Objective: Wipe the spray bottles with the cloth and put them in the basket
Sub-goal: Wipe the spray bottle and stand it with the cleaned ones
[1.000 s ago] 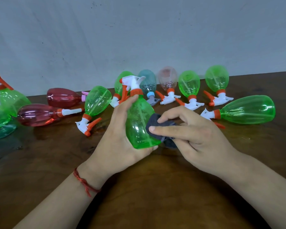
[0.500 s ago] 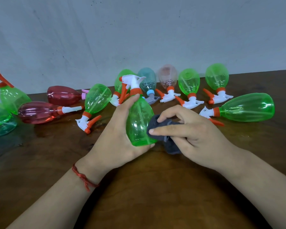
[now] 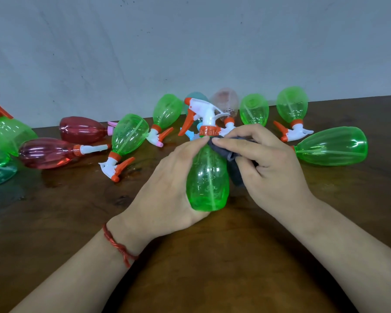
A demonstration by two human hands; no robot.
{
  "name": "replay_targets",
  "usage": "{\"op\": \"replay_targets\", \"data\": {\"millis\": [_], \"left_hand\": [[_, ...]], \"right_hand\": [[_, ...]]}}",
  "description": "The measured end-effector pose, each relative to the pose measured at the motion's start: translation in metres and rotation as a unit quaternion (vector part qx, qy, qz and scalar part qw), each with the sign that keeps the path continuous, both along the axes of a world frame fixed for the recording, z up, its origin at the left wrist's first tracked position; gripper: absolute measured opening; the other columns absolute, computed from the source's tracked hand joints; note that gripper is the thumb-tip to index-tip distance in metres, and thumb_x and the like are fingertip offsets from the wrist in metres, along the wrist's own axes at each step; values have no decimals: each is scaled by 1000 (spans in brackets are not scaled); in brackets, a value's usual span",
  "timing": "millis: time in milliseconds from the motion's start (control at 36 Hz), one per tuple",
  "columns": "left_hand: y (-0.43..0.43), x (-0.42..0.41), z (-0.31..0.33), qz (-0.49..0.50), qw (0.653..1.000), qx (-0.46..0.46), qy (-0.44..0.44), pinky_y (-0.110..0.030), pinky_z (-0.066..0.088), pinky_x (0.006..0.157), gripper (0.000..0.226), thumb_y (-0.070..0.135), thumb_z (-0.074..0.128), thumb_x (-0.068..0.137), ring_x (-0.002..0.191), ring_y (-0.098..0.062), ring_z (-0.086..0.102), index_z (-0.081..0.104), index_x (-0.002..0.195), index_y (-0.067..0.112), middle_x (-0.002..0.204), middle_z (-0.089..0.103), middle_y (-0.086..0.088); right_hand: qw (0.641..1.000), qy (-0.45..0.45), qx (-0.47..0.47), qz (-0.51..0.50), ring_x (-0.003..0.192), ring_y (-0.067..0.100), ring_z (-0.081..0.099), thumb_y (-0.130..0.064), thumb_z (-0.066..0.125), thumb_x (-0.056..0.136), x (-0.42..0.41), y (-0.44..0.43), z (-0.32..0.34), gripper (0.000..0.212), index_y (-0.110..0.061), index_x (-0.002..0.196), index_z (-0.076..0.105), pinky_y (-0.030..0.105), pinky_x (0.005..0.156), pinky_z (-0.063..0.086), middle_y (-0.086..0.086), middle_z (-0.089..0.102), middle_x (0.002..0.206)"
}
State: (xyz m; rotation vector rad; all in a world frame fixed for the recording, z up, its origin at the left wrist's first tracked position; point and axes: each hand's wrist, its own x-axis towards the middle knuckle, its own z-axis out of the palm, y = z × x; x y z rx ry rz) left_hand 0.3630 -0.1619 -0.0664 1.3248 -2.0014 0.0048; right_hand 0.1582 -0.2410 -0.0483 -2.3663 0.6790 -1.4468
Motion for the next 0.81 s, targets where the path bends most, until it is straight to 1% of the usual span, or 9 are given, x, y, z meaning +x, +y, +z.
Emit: {"op": "replay_targets", "data": {"millis": [139,222,278,389,500,556,667,722,806], "left_hand": [[1,0,-1,5,1000,0,7,-50,44,119,110,32,97,77,149,-21,49,34,162,4,160,47,-4],[2,2,-4,20,998,24,57,-45,44,120,116,35,99,75,148,-19,50,30,164,8,159,47,-3],[3,4,-5,37,994,41,91,-42,44,121,121,37,101,72,148,-18,50,28,166,13,159,46,-1],[4,8,0,66,983,70,156,-40,45,120,125,34,103,67,146,-16,52,27,166,27,158,48,4],[5,11,4,101,974,75,188,-39,51,114,121,35,103,66,137,-13,60,30,163,37,150,57,6],[5,14,5,115,972,77,192,-41,50,116,123,37,104,65,138,-14,58,29,162,40,151,57,6],[3,16,3,111,976,70,175,-43,49,117,120,40,102,67,141,-16,56,29,162,37,154,53,6],[3,14,2,102,981,56,155,-40,47,118,119,41,101,70,143,-16,54,29,164,31,155,50,4],[4,10,0,76,992,16,99,-34,41,123,118,38,101,71,149,-16,47,32,165,14,157,46,0]], "right_hand": [[1000,3,1,8,107,8,68,8,55,94,1,0,-2,44,-13,123,79,22,97,52,0,70,124],[999,28,-14,20,119,15,66,5,56,97,0,1,-5,41,-16,123,79,32,102,53,-1,70,127],[997,59,-41,29,119,19,65,3,55,99,1,4,-6,39,-17,122,80,34,102,53,-1,69,128],[990,102,-75,54,116,24,64,-3,50,101,4,10,-7,40,-18,121,80,30,102,50,0,69,128],[985,125,-94,73,110,22,62,7,58,95,4,10,-8,41,-18,118,81,20,101,45,1,70,126],[982,139,-98,82,110,22,61,6,58,96,3,10,-9,40,-18,118,81,18,102,42,1,70,126],[979,157,-109,78,112,19,58,-4,50,100,4,11,-8,39,-18,120,81,12,105,36,1,70,128],[981,151,-110,57,114,20,59,-5,48,100,4,12,-7,40,-18,120,81,12,106,37,1,70,128],[987,120,-108,21,113,26,63,-1,50,100,6,10,-7,40,-16,122,80,24,104,47,3,69,129]]}}
